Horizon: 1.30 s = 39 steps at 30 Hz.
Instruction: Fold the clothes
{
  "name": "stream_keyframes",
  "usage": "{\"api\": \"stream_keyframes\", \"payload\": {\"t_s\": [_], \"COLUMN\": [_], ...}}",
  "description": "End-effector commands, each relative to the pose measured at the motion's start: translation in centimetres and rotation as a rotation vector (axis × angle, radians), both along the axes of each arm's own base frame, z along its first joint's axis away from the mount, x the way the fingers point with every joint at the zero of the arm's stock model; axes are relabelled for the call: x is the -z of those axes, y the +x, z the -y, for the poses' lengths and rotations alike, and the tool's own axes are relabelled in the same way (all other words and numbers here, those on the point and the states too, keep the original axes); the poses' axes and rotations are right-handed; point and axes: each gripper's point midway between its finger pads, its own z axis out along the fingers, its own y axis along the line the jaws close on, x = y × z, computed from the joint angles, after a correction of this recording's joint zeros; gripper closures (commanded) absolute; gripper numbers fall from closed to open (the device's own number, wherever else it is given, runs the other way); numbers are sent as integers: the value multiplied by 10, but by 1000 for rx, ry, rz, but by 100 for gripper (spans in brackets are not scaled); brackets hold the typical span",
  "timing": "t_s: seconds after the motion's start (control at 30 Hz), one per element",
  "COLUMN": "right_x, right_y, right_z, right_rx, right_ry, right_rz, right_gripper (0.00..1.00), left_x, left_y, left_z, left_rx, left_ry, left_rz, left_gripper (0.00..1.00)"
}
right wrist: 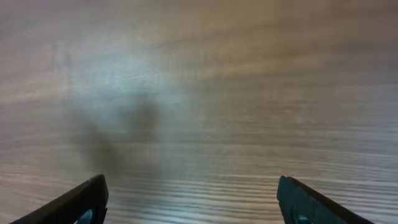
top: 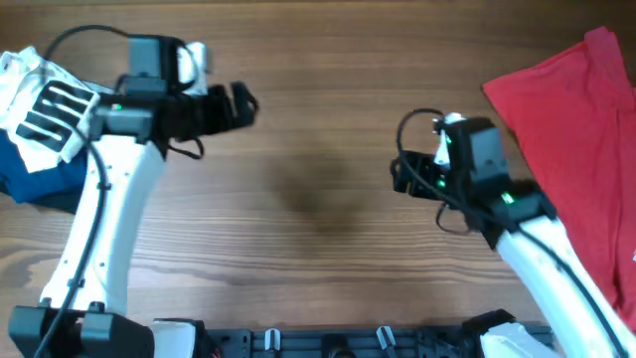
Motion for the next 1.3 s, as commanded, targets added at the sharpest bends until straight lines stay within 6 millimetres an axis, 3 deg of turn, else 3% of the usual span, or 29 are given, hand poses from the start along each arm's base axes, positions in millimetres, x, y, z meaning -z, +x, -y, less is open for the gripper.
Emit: {"api": "stream_keyframes", "payload": {"t_s": [0.0, 0.1, 0.17, 0.27, 0.33, 0.47, 0.53, 0.63, 0.7, 0.9, 1.27], "right_x": [22, 30, 26, 10, -7, -53, -89, -119, -132, -135, -135], "right_y": [5, -5, -14, -28, -42, -69, -88, -104, -112, -117, -117], "right_z": [-9, -5, -1, 7, 19, 47, 59, 82, 89, 93, 93], "right_rx": [-65, -37, 10, 64, 114, 171, 195, 270, 262, 277, 277], "right_ry": [3, -8, -2, 7, -10, -55, -27, -22, -29, -25, -25], "right_rz": [-124, -199, -220, -213, -178, 12, 192, 405, 513, 533, 533], "right_gripper": [17, 23, 23, 23, 23, 23, 22, 5, 0, 0, 0], "left_x": [18, 32, 37, 38, 34, 9, -12, -41, -60, -89, -51], "left_y": [-28, -71, -100, -122, -126, -127, -138, -154, -163, -194, -218], "left_z": [-1, -7, -11, -15, -16, -16, -17, -33, -49, -56, -59], "left_rx": [32, 33, 35, 14, 14, 5, -14, -85, -175, -202, -189], "left_ry": [65, 89, 104, 116, 117, 86, 54, 64, 84, 55, 91], "left_rz": [-118, -310, -432, -523, -504, -243, -43, 267, 439, 633, 466], "left_gripper": [0, 0, 0, 0, 0, 0, 0, 0, 0, 0, 0]}}
